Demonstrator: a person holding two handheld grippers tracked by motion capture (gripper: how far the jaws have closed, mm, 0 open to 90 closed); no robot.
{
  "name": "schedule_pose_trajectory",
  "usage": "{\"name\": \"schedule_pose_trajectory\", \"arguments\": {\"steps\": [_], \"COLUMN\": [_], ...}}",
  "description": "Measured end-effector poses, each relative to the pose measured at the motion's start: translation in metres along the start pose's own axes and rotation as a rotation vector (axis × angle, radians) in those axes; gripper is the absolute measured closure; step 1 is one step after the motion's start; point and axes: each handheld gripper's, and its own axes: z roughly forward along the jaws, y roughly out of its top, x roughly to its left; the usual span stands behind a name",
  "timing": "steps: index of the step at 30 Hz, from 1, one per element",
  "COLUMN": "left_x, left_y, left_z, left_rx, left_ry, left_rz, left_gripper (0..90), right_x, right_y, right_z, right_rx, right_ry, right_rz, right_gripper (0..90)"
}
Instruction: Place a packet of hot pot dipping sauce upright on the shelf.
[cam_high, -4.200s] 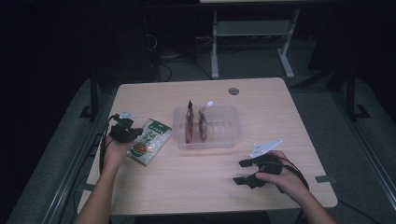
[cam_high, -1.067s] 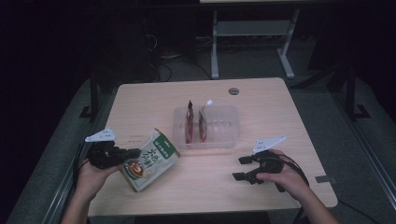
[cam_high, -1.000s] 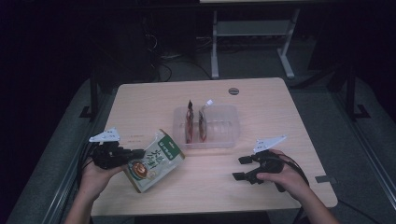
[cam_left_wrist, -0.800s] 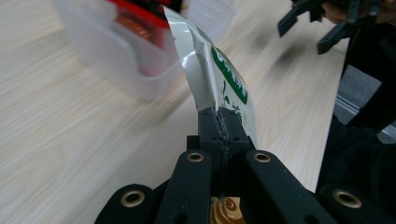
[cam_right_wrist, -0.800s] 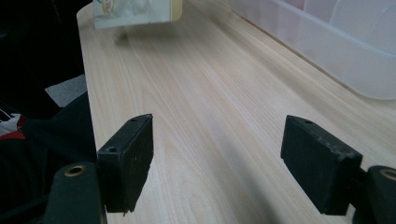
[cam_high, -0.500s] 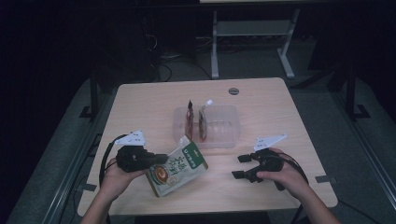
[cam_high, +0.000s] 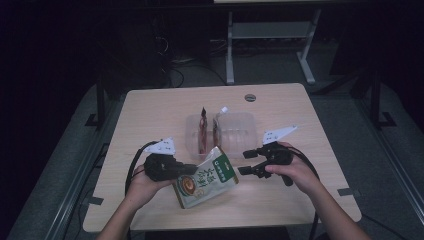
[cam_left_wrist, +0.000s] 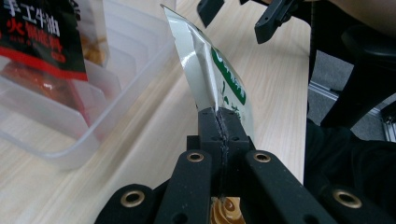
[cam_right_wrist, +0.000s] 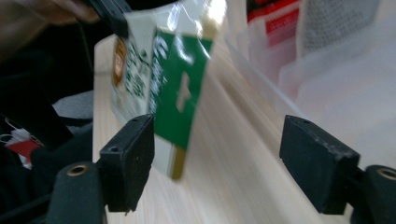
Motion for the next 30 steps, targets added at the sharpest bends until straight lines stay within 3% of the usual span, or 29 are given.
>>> {"name": "schedule_pose_trajectory", "arguments": {"steps": [13, 23, 27, 30], "left_x": [-0.001, -0.005, -0.005, -0.005], "left_y": [0.001, 0.0, 0.0, 0.0], "left_z": [0.003, 0.005, 0.007, 0.008], "left_rx": [-0.02, -0.03, -0.036, -0.037], "left_ry": [-0.001, -0.023, -0.026, -0.026], "left_rz": [0.026, 0.041, 0.046, 0.042], "left_gripper": [90.0, 90.0, 90.0, 90.0], "right_x": [0.001, 0.006, 0.008, 0.009], "right_y": [0.016, 0.01, 0.007, 0.007], "right_z": [0.036, 0.048, 0.054, 0.057], "right_rx": [0.029, 0.031, 0.059, 0.062], "right_ry": [0.105, 0.127, 0.148, 0.16], "right_rz": [-0.018, -0.018, -0.009, -0.01], "right_gripper": [28.5, 36.3, 38.1, 44.0]}}
